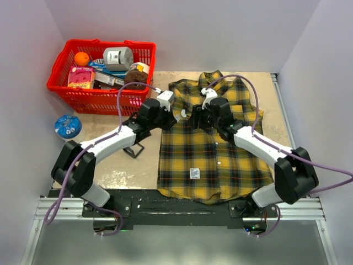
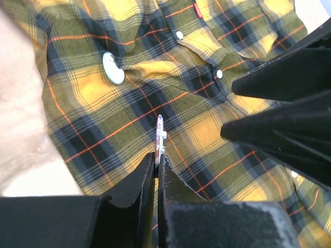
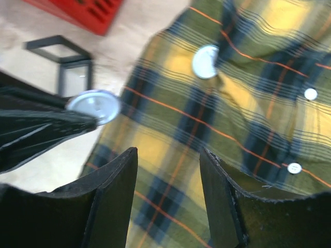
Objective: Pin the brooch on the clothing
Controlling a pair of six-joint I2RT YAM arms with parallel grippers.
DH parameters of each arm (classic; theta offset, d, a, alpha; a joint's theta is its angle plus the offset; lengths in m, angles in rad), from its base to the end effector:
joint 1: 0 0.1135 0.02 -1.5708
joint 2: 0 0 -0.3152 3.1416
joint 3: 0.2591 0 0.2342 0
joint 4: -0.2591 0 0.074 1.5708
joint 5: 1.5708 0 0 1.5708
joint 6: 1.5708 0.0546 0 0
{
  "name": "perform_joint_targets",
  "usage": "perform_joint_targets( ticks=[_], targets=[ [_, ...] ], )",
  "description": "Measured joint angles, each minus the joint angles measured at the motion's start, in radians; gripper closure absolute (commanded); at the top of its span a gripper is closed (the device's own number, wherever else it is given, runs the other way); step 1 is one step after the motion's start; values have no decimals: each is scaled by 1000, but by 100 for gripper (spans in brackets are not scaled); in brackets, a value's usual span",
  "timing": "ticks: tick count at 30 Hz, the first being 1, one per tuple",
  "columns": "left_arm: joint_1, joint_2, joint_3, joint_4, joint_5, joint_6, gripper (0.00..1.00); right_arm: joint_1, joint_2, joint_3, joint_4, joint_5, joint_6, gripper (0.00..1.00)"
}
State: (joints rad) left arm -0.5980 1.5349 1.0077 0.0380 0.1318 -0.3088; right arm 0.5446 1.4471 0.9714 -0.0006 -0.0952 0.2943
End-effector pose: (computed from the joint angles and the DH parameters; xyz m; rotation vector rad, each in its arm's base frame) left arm 0.2833 -0.2016 0.3062 0.3900 2.0932 -0.6858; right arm 0.2744 0.1722 0.3171 -0.3228 2.0773 0.6129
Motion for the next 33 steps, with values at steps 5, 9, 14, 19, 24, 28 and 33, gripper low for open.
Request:
perform_joint_targets(
  ticks=[5,9,14,19,24,28,33],
  targets=[
    [0,72,-25,91,-23,-72,100,-18,85,-15,55,36,-15,52],
    [0,145,-25,129,-42,-109,100,-18,185,-14,102,58,-40,55],
    [-1,193,-24,133,-72,-127,100,-23,313,10,119,81,-69,58],
    [-5,212,-13,134,-93,-127,100,-24,364,67,123,103,-92,60],
    [-6,230,2,134,-99,-126,100,-24,366,98,146,116,-112,60],
    [-6,245,10,133,-99,-126,100,-24,367,101,146,132,-126,62],
    [-8,276,36,130,-99,-126,100,-28,414,132,149,138,-138,70]
  ],
)
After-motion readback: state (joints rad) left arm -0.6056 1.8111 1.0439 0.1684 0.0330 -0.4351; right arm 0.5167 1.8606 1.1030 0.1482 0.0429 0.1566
